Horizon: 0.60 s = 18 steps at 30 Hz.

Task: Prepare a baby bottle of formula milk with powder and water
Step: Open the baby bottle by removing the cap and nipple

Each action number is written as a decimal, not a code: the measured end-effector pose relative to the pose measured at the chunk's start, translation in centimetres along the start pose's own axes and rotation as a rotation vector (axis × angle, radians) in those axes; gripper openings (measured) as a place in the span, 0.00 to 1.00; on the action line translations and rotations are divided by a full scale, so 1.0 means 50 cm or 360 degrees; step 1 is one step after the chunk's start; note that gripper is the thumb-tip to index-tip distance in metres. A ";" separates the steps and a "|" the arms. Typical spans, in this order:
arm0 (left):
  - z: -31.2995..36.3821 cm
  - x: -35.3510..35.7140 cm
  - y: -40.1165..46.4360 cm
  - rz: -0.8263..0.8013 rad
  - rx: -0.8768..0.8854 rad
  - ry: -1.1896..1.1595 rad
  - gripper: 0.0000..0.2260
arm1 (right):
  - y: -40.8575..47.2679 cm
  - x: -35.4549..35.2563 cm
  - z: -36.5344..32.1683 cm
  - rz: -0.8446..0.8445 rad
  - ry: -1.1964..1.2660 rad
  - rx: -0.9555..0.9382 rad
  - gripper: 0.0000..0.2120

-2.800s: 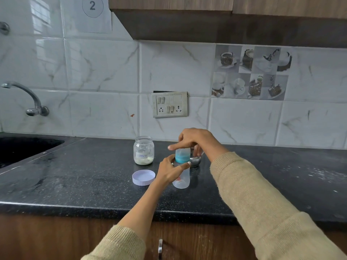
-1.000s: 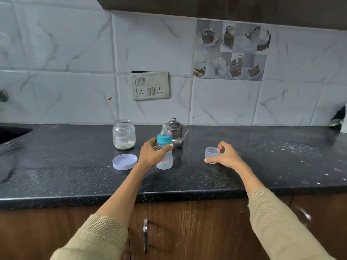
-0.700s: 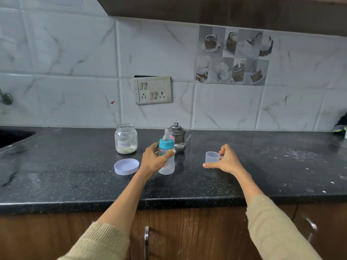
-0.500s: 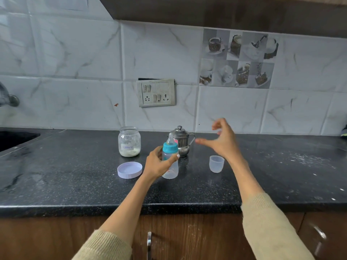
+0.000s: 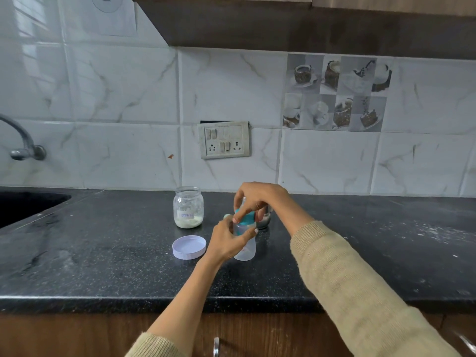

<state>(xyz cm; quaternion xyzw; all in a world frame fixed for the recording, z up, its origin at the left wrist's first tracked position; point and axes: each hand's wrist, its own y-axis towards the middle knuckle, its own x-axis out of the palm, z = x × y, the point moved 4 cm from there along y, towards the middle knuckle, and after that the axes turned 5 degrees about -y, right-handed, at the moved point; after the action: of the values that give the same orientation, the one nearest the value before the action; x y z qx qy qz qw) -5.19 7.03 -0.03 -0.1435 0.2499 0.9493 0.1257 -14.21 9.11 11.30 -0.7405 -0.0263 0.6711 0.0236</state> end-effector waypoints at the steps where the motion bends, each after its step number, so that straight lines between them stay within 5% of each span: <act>1: -0.001 0.000 0.000 -0.0001 0.0008 0.0002 0.20 | 0.002 -0.001 -0.004 -0.0037 0.0001 -0.0011 0.20; 13: -0.014 -0.004 0.000 -0.0064 0.0036 -0.0090 0.21 | -0.011 -0.020 -0.041 -0.0400 -0.0130 -0.0265 0.20; 18: -0.012 -0.002 0.001 -0.0073 0.0032 -0.0117 0.16 | -0.028 -0.043 -0.023 -0.0093 -0.0035 -0.0025 0.30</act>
<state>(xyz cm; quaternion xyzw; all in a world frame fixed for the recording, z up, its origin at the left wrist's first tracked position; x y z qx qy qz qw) -5.00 6.64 -0.47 -0.1129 0.2512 0.9483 0.1579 -13.28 10.37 13.63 -0.7322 -0.0534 0.6780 0.0371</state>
